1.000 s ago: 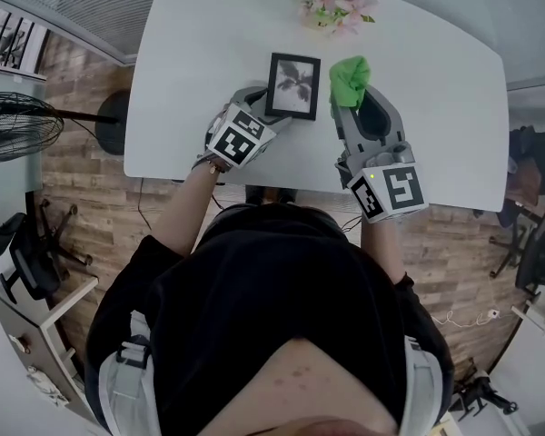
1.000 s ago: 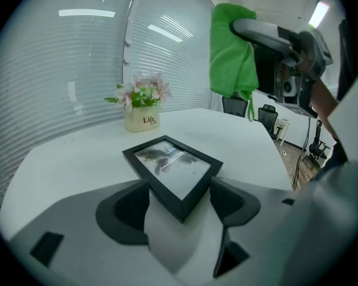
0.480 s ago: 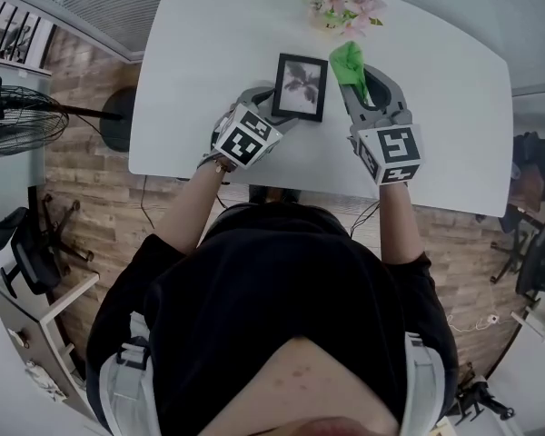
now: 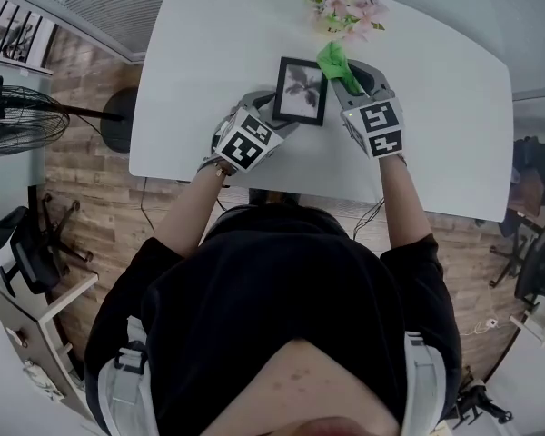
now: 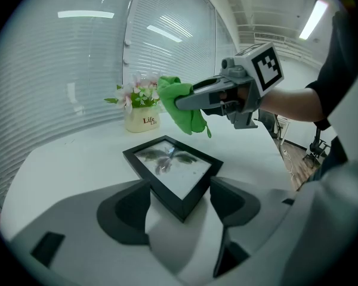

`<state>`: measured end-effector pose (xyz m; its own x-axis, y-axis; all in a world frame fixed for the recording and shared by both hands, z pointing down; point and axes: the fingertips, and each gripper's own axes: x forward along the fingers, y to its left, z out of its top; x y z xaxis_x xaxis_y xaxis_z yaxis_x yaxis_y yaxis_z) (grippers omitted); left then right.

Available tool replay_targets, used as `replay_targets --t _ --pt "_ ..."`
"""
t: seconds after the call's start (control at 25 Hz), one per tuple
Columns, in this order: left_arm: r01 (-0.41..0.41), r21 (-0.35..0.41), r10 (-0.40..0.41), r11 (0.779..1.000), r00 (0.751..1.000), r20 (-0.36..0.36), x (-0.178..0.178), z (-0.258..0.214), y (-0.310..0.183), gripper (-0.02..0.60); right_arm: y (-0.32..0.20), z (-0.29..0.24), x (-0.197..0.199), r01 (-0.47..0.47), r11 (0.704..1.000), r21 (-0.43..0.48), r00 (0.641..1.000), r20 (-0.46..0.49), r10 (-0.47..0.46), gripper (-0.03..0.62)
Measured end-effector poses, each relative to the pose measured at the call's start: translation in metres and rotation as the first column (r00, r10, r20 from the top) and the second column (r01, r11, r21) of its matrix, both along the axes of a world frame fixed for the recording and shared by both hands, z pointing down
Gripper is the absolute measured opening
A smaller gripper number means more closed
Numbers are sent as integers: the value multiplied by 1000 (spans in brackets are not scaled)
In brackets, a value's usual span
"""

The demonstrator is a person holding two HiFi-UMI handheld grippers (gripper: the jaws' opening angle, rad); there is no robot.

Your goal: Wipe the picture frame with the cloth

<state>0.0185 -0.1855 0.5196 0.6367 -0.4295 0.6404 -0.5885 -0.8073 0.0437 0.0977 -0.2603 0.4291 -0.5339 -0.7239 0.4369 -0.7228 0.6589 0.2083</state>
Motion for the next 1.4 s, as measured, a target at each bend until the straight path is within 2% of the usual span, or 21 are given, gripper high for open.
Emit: replay_targets --t 0.48,0.84,1.2,1.4 --pt "-3 16 3 1000 1000 2 1 0 0 321 -29 34 -11 59 998 -19 983 -174 -62 100" --pt "-5 6 5 1000 1000 4 2 1 1 321 -40 58 -13 110 994 -10 945 -309 -107 100" --pt "-3 8 3 1000 1000 4 2 2 1 320 -41 79 -19 149 989 -3 908 -395 -138 100" --pt "-3 7 3 1000 1000 3 2 1 1 320 -40 83 -22 158 987 14 900 -413 -138 97"
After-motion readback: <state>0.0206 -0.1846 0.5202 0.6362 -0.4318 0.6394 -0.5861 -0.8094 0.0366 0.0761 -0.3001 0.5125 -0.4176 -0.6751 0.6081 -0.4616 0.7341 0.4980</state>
